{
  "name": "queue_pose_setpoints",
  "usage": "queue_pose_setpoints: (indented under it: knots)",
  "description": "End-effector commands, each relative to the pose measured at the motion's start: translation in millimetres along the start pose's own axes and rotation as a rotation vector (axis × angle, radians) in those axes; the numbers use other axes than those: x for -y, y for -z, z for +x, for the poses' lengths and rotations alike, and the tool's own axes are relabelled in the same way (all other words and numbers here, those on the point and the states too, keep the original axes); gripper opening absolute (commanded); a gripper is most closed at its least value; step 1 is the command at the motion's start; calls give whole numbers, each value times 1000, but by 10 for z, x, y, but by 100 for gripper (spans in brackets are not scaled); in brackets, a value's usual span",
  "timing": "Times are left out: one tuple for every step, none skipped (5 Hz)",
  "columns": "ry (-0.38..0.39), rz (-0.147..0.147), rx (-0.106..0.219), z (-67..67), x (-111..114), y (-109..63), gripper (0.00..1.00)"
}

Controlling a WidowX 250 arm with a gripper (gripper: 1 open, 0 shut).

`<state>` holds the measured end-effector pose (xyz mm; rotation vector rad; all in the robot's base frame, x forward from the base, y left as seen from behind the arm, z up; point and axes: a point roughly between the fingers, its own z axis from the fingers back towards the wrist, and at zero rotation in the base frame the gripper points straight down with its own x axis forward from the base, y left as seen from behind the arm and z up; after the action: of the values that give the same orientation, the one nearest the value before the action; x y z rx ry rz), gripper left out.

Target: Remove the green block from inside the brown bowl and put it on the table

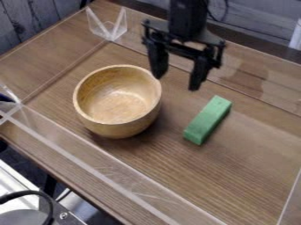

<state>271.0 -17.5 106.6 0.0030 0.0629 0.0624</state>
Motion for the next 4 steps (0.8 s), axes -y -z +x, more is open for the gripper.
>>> queue_pose_setpoints:
  knots:
    - [14,-5,59,242,120,-39,100]
    - [7,3,86,129,95,-35,100]
    - [-41,-36,116,57,47,-212,100]
    - [-104,-78,143,19,-41,-411,100]
